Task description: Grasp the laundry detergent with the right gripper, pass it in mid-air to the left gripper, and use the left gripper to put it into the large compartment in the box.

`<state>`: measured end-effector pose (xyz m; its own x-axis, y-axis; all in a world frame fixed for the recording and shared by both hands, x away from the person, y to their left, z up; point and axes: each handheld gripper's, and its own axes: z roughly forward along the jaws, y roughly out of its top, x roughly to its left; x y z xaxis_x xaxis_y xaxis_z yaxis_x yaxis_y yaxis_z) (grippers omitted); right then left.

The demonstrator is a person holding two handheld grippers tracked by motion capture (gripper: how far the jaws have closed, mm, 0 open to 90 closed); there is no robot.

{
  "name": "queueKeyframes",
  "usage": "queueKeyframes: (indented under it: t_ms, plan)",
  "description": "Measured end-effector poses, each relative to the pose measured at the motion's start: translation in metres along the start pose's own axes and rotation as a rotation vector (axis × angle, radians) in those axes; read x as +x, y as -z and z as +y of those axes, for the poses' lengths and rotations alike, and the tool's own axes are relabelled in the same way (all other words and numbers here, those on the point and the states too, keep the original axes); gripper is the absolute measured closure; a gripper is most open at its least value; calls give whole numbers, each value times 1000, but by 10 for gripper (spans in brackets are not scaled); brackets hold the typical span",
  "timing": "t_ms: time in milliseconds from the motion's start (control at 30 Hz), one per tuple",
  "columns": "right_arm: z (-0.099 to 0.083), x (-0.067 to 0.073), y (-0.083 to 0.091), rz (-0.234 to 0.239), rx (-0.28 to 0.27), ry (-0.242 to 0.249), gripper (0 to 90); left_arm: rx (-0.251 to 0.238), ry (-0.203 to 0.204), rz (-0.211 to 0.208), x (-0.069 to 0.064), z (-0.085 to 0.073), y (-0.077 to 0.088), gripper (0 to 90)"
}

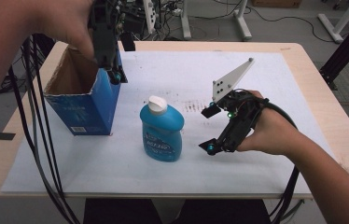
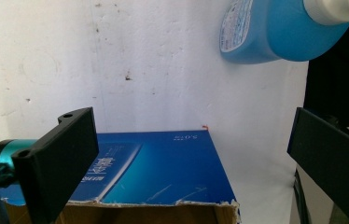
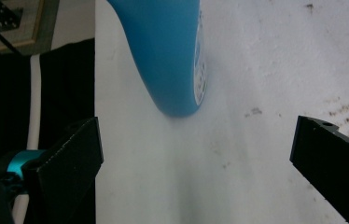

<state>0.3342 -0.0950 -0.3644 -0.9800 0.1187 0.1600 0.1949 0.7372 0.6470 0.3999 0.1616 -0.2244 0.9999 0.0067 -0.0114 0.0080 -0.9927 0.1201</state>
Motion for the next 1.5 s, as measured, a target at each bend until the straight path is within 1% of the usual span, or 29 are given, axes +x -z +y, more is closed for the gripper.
queueKeyframes:
  t_ms: [67, 167, 200, 233, 267, 367, 467, 500, 700, 933, 967, 1067, 1167, 1300, 1500]
  plan:
    - [0, 2, -5, 7, -27, 5, 14, -2, 1, -2, 0, 0, -1, 18]
    - [-1, 4, -15, 19, -37, -3, 14, -2, -2, -3, 0, 1, -1, 18]
    - [-1, 5, -18, 19, -45, 2, 14, 0, -5, -5, 0, 1, -2, 18]
    - [-2, 5, -20, 21, -59, -2, 14, -3, -3, -3, 0, 1, -2, 18]
    - [-2, 6, -24, 23, -88, -4, 14, -4, -2, -3, 0, 1, -2, 18]
    - [-4, 8, -30, 15, -121, 1, 14, -6, -4, -2, 0, 1, -2, 18]
    - [-5, 9, -38, 18, -185, -12, 14, -2, -4, -3, 1, 2, -2, 18]
    - [-5, 10, -41, 20, -194, -15, 14, -2, -2, -3, 1, 2, -3, 18]
    - [-5, 12, -57, 25, -232, -18, 14, -5, -5, -2, 0, 2, -2, 18]
    - [-3, 13, -68, 14, -279, -32, 15, -9, 0, 2, 0, 0, -1, 18]
    - [-3, 13, -68, 14, -279, -32, 15, -9, 0, 2, 0, 0, -1, 18]
    - [-1, 15, -72, 1, -306, -40, 15, -8, -2, 5, 0, 0, 0, 18]
    - [0, 16, -75, -11, -319, -42, 15, -6, -5, 6, 0, 0, -1, 18]
    - [0, 16, -78, -31, -349, -37, 29, -6, -2, 5, 0, -1, -1, 18]
    - [0, 17, -82, -45, -381, -41, 45, -5, 1, 11, 0, -2, -1, 18]
